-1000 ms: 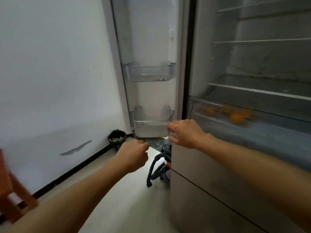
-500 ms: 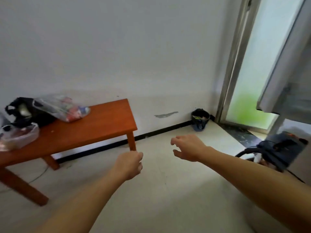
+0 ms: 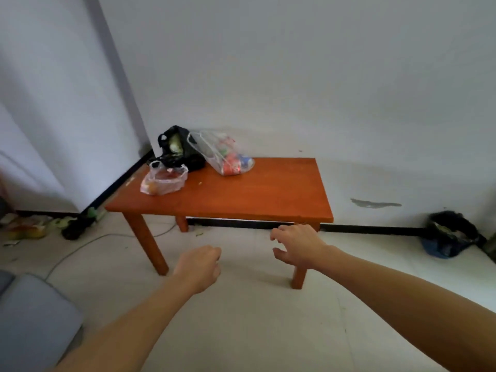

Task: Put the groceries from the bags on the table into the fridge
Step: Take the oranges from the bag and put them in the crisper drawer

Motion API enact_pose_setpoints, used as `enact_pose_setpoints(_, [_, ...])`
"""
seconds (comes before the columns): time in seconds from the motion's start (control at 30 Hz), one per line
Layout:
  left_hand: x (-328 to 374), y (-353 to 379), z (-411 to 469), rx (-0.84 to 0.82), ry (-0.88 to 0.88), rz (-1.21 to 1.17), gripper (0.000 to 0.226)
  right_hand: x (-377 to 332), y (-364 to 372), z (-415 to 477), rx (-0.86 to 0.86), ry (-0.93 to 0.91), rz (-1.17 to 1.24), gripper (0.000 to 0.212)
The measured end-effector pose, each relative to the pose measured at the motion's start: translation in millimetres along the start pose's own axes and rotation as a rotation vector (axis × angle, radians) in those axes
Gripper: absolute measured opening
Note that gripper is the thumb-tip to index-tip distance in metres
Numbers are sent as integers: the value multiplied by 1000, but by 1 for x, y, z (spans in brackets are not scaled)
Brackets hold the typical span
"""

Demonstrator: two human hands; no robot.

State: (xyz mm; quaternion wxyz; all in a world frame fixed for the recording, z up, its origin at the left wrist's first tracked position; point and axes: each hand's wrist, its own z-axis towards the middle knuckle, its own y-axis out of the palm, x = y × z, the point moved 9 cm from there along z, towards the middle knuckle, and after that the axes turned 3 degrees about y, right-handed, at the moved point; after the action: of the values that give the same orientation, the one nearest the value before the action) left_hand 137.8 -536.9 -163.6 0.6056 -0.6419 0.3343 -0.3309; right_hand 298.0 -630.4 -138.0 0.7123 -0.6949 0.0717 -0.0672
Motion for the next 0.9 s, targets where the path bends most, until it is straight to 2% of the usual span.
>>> enact_pose_setpoints(0.3, [-159,-9,102,-19,-181,0,15,-35,22,211,-44,-136,45,36])
enact_pose_setpoints(0.5, [-255,-7,143,-1,-303,-102,10,-79,25,326,-64,-265,44,30])
enact_pose_setpoints(0.7, [-352,7,187,-8,-336,-121,11,-110,46,428,-60,-301,53,32])
enact_pose_setpoints(0.9, [-456,17,256,15,-249,-133,6,-125,65,544,-52,-214,52,31])
